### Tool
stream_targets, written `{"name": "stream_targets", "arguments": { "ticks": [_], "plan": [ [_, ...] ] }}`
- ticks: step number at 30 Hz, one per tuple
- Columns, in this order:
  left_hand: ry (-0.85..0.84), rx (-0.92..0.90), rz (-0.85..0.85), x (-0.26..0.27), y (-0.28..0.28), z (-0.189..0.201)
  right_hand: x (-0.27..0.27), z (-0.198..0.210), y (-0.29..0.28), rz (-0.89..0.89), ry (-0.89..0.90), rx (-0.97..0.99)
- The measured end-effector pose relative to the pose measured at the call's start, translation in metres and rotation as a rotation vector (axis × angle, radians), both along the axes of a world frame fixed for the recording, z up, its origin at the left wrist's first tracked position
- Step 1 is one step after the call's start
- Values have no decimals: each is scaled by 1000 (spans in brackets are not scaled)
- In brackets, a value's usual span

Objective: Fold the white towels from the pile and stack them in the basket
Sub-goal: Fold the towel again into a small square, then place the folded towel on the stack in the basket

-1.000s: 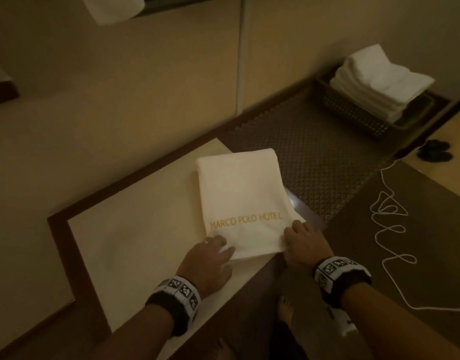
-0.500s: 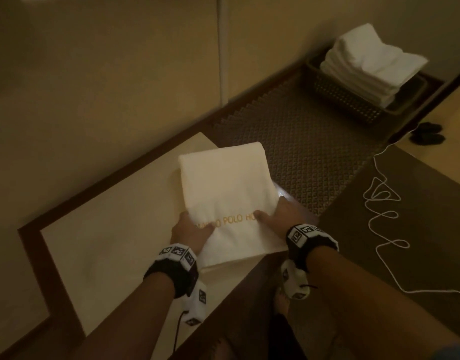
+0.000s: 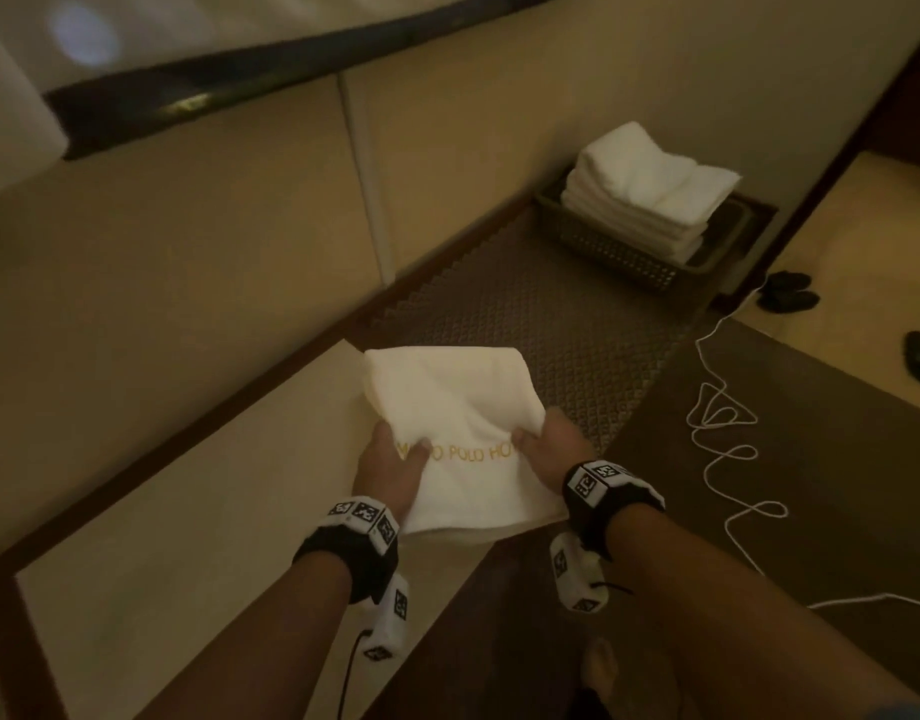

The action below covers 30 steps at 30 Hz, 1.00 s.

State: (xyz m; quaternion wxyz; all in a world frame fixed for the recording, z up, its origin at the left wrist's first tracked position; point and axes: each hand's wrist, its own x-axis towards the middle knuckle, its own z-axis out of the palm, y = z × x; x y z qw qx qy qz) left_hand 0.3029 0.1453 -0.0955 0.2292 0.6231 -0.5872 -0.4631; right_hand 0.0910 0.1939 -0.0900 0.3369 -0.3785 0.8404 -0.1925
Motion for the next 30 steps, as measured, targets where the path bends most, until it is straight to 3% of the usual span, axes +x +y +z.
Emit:
{"name": "stream_targets", "arguments": {
  "ticks": [6, 16, 24, 30],
  "plan": [
    [2, -125, -94, -119, -17, 44, -119, 42, 3, -45, -19, -84],
    [173, -201, -242, -362, -10, 103, -342, 106, 46, -196, 110, -264],
    [231, -230, -406, -511, -3, 116, -470, 125, 81, -336, 169, -305],
    [264, -245, -462, -597, -30, 110, -544, 130, 66, -375, 251, -284]
  ]
}}
